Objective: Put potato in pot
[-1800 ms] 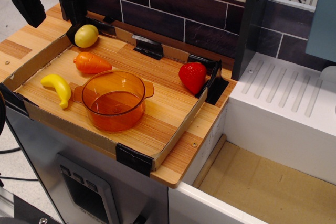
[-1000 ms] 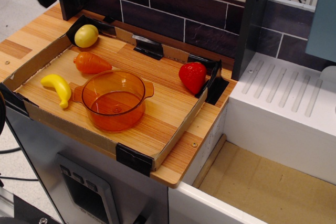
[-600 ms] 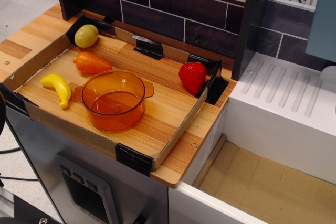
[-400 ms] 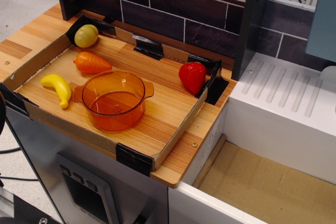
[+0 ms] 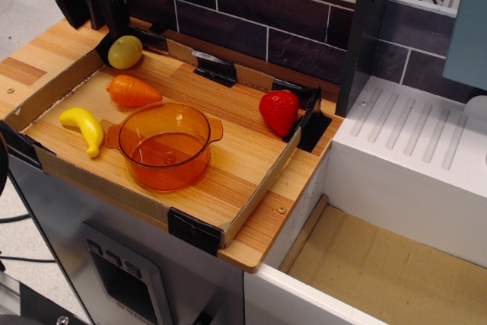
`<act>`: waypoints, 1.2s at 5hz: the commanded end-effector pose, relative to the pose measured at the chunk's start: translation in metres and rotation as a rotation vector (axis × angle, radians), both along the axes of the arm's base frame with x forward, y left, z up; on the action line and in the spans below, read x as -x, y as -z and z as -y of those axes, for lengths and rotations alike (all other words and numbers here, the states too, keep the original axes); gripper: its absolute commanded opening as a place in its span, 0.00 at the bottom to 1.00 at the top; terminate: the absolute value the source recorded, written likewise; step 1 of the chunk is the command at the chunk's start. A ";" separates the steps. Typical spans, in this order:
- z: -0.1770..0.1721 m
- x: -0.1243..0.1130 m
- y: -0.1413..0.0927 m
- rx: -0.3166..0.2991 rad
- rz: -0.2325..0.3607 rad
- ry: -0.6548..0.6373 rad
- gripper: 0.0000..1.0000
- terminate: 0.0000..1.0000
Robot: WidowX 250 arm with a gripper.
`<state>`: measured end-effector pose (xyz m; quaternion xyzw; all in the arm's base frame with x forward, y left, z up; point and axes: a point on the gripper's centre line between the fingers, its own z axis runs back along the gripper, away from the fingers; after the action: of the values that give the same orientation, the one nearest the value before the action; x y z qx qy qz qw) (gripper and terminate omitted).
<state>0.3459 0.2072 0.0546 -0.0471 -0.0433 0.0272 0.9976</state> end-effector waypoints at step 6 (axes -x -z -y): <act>0.021 -0.020 0.008 -0.016 0.033 0.084 1.00 0.00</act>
<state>0.3594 0.1814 0.0195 -0.0561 -0.0291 -0.0149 0.9979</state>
